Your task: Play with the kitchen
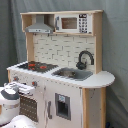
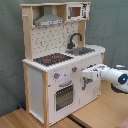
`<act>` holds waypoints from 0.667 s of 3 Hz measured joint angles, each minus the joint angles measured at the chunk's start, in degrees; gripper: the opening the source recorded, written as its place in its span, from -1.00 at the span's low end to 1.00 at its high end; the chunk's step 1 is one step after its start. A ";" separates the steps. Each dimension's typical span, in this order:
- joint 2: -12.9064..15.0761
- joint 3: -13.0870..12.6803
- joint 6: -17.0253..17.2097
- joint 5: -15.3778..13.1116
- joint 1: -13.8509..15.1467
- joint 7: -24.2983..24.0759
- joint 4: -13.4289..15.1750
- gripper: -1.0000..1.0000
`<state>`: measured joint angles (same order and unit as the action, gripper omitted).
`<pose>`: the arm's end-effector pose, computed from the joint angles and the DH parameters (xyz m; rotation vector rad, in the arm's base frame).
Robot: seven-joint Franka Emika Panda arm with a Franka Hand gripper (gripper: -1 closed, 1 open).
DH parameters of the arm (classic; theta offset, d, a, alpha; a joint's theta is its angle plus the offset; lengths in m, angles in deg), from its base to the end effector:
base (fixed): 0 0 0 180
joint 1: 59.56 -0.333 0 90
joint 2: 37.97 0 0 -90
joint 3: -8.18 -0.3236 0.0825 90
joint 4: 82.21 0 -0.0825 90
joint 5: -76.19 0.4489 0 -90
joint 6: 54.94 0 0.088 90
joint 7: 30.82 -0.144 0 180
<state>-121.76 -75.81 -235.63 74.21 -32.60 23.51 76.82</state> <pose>0.3580 0.3260 0.3592 0.6593 1.5184 0.4828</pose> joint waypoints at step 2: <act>0.65 -2.01 -9.70 0.03 6.81 -0.26 -0.31 1.00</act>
<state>-121.10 -77.82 -245.33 74.24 -25.79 23.25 76.52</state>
